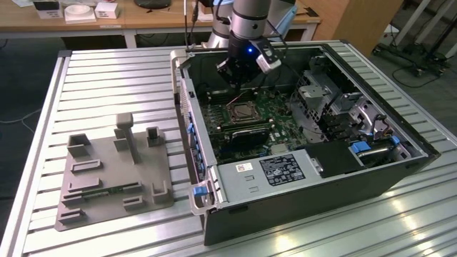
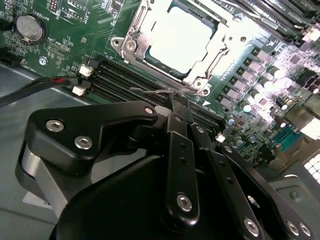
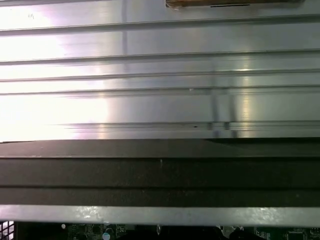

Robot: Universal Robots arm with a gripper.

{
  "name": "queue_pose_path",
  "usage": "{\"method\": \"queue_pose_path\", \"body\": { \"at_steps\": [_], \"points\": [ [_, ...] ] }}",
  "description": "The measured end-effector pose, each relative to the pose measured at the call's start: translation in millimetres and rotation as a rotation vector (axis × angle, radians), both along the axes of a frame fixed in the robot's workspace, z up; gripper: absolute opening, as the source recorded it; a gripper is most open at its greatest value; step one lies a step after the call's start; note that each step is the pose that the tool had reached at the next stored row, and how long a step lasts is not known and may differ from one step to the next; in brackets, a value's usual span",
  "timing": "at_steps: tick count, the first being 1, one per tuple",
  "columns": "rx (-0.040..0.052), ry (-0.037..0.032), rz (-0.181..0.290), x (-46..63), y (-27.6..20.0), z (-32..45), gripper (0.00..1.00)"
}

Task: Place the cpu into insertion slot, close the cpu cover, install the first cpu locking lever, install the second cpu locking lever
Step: 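Install the first cpu locking lever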

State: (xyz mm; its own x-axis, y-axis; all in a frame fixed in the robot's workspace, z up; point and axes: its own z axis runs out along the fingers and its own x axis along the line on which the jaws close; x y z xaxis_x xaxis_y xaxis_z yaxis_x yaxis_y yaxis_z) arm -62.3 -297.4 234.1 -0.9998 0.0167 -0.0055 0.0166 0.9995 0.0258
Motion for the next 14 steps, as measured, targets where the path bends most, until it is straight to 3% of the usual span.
{"method": "queue_pose_path", "body": {
  "at_steps": [7, 14],
  "points": [
    [0.0086, -0.0001, 0.011, -3.1, -9.2, -2.8, 0.1],
    [0.0193, -0.0003, 0.018, -3.2, -9.9, -4.1, 0.1]
  ]
}}
